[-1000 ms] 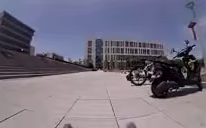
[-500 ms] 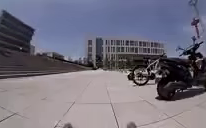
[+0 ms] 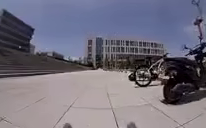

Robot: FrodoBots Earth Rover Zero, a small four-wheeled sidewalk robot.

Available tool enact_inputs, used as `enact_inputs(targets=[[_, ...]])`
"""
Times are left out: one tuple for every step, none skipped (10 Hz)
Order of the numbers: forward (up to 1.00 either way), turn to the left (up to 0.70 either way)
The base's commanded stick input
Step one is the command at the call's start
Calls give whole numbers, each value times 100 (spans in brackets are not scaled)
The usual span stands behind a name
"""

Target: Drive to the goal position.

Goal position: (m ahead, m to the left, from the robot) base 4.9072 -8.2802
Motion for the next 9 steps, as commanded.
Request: enact_inputs(targets=[[45,3],[45,4],[45,2],[45,1],[45,2],[45,0],[45,0],[45,2],[45,1]])
